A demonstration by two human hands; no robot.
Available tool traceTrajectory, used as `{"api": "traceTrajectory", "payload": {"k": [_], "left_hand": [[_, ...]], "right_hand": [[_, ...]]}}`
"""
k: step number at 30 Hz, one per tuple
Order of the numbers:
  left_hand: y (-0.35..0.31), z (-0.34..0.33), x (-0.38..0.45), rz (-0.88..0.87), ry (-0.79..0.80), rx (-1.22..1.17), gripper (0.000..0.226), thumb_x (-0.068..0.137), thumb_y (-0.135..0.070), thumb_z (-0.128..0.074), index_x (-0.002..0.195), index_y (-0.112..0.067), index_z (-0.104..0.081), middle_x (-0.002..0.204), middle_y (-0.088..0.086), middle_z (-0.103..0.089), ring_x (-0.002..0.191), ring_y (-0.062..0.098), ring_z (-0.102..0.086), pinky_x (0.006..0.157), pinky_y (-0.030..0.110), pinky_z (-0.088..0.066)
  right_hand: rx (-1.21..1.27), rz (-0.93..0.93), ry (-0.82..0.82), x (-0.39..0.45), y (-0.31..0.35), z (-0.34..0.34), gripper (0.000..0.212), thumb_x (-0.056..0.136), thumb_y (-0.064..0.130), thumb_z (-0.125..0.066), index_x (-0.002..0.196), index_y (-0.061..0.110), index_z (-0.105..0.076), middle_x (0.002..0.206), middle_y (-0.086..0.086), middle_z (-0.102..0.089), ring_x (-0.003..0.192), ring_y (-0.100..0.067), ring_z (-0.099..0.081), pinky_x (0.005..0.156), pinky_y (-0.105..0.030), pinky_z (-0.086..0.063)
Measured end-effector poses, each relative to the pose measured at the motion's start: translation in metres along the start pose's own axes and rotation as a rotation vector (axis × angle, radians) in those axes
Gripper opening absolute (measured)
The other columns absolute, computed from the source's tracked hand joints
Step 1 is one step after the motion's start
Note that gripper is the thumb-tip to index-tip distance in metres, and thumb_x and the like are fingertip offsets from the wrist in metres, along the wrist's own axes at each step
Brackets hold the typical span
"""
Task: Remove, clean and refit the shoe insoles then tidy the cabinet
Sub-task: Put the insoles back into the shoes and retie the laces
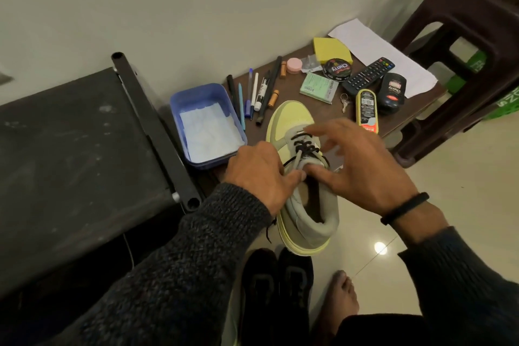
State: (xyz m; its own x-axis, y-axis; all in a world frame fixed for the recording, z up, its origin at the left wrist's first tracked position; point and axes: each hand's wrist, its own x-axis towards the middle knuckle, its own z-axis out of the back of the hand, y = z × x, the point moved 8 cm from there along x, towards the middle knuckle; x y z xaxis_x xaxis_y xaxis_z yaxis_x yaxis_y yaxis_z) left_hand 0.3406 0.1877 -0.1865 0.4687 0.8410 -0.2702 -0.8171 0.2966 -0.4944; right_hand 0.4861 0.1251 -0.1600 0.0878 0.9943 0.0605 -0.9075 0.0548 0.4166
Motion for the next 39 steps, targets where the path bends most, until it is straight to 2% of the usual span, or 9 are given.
{"api": "traceTrajectory", "payload": {"k": [7, 12, 16, 19, 22, 26, 30, 34, 39], "left_hand": [[-0.005, 0.003, 0.004, -0.025, 0.064, 0.001, 0.032, 0.088, -0.050, -0.072, 0.103, -0.021, -0.076, 0.095, 0.000, -0.072, 0.087, 0.015, -0.064, 0.076, 0.028, -0.052], [-0.005, 0.002, 0.007, -0.003, 0.161, -0.038, 0.029, 0.092, -0.040, -0.071, 0.111, -0.020, -0.076, 0.099, 0.001, -0.072, 0.093, 0.016, -0.064, 0.085, 0.033, -0.056], [-0.003, -0.003, 0.006, -0.011, 0.144, -0.074, 0.045, 0.090, -0.045, -0.066, 0.127, -0.020, -0.067, 0.104, 0.001, -0.067, 0.095, 0.017, -0.060, 0.084, 0.033, -0.052], [-0.005, -0.008, 0.001, -0.034, 0.162, -0.130, 0.054, 0.093, -0.043, -0.061, 0.142, -0.021, -0.054, 0.113, 0.002, -0.066, 0.102, 0.019, -0.060, 0.090, 0.034, -0.050], [-0.004, -0.017, 0.000, 0.003, 0.184, -0.289, 0.067, 0.089, -0.051, -0.063, 0.149, -0.028, -0.043, 0.121, 0.005, -0.065, 0.113, 0.022, -0.061, 0.100, 0.040, -0.050], [-0.001, -0.020, 0.003, 0.166, 0.099, -0.734, 0.052, 0.090, -0.059, -0.062, 0.135, -0.033, -0.056, 0.112, 0.000, -0.066, 0.104, 0.015, -0.064, 0.098, 0.040, -0.053], [0.002, -0.020, 0.010, 0.266, -0.035, -1.041, 0.016, 0.093, -0.040, -0.068, 0.106, -0.029, -0.070, 0.108, -0.002, -0.071, 0.107, 0.018, -0.066, 0.098, 0.045, -0.055], [0.007, -0.022, 0.015, 0.306, -0.160, -1.169, 0.009, 0.096, -0.024, -0.067, 0.103, -0.020, -0.071, 0.099, 0.002, -0.076, 0.100, 0.021, -0.071, 0.096, 0.047, -0.057], [0.010, -0.027, 0.018, 0.348, -0.139, -1.266, 0.010, 0.099, -0.020, -0.061, 0.107, -0.018, -0.067, 0.092, 0.000, -0.078, 0.101, 0.021, -0.072, 0.099, 0.047, -0.054]], "right_hand": [[-0.194, -0.099, -0.124, -0.001, -0.001, 0.008, 0.032, 0.096, 0.048, -0.056, 0.121, 0.030, -0.059, 0.115, 0.004, -0.052, 0.093, -0.017, -0.057, 0.063, -0.040, -0.055], [-0.126, -0.111, -0.131, -0.002, 0.001, 0.010, 0.013, 0.098, 0.041, -0.054, 0.104, 0.030, -0.052, 0.098, 0.007, -0.052, 0.082, -0.018, -0.054, 0.062, -0.042, -0.053], [-0.065, -0.238, -0.078, -0.004, -0.011, 0.004, 0.029, 0.095, 0.058, -0.053, 0.102, 0.031, -0.046, 0.085, 0.009, -0.055, 0.078, -0.018, -0.057, 0.063, -0.041, -0.053], [-0.120, -0.414, 0.033, -0.012, -0.029, -0.006, 0.061, 0.085, 0.085, -0.028, 0.109, 0.033, -0.049, 0.082, 0.005, -0.062, 0.076, -0.022, -0.062, 0.067, -0.044, -0.057], [-0.015, -0.427, 0.094, -0.017, -0.027, -0.014, 0.068, 0.083, 0.082, -0.024, 0.109, 0.032, -0.061, 0.083, 0.004, -0.065, 0.077, -0.020, -0.063, 0.069, -0.046, -0.058], [0.241, -0.460, 0.009, -0.017, -0.027, -0.004, 0.021, 0.092, 0.049, -0.064, 0.104, 0.034, -0.074, 0.089, 0.009, -0.073, 0.085, -0.013, -0.068, 0.075, -0.039, -0.060], [0.710, -0.613, -0.147, -0.021, -0.040, 0.002, 0.015, 0.084, 0.031, -0.080, 0.099, 0.025, -0.078, 0.090, 0.008, -0.076, 0.087, -0.010, -0.071, 0.076, -0.033, -0.060], [0.674, -0.672, -0.102, -0.023, -0.047, -0.003, 0.022, 0.086, 0.041, -0.076, 0.094, 0.021, -0.077, 0.085, -0.001, -0.075, 0.077, -0.017, -0.073, 0.070, -0.036, -0.064], [0.536, -0.778, 0.160, -0.029, -0.058, -0.013, 0.057, 0.100, 0.057, -0.043, 0.091, 0.010, -0.073, 0.082, -0.007, -0.074, 0.077, -0.022, -0.073, 0.073, -0.042, -0.064]]}}
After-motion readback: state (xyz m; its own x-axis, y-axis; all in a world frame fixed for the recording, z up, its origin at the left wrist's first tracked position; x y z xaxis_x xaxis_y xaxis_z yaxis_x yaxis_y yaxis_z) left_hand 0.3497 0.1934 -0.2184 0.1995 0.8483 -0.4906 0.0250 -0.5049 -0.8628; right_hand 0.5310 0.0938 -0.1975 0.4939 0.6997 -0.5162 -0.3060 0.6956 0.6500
